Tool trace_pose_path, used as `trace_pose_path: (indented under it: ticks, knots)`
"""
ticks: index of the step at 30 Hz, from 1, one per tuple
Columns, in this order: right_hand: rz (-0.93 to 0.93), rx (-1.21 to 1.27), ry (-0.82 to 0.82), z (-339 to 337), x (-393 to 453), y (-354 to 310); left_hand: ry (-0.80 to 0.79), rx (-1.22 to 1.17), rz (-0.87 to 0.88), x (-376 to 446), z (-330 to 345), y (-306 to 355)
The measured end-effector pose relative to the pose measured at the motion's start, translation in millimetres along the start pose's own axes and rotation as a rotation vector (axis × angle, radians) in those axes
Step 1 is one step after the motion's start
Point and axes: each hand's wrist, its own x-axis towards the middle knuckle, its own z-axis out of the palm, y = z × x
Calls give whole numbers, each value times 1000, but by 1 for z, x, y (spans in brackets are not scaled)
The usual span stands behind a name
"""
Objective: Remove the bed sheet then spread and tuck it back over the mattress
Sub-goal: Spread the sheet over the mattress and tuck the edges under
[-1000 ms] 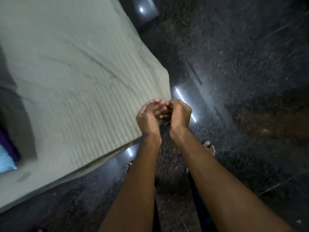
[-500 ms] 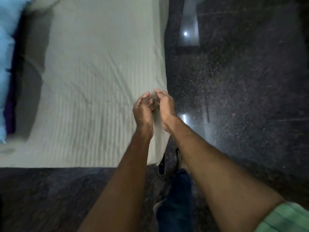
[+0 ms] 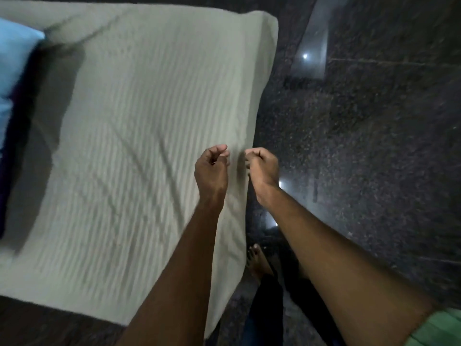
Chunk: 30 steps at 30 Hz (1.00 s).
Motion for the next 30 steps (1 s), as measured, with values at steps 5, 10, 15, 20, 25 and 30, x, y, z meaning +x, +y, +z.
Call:
trace_pose_path:
  ticks: [5,10,15,20,25,30]
  knots:
    - [10,-38,-13,-6,84,-60,12,59,42,59,66,66]
    - [9,-163,-100,7,168,-131,81,64,29,135,133,131]
    - [-128,-302,-178,21,231,-210,170,17,32,199,181,190]
    - [-261,-463,-281,60,292,-286,248,6,-2,258,191,228]
    - [-101,-794,-475,96,338,-321,383,-4,-170,300,199,239]
    - [192,-940,-667,136,369,-334,525,-12,-313,313,210,241]
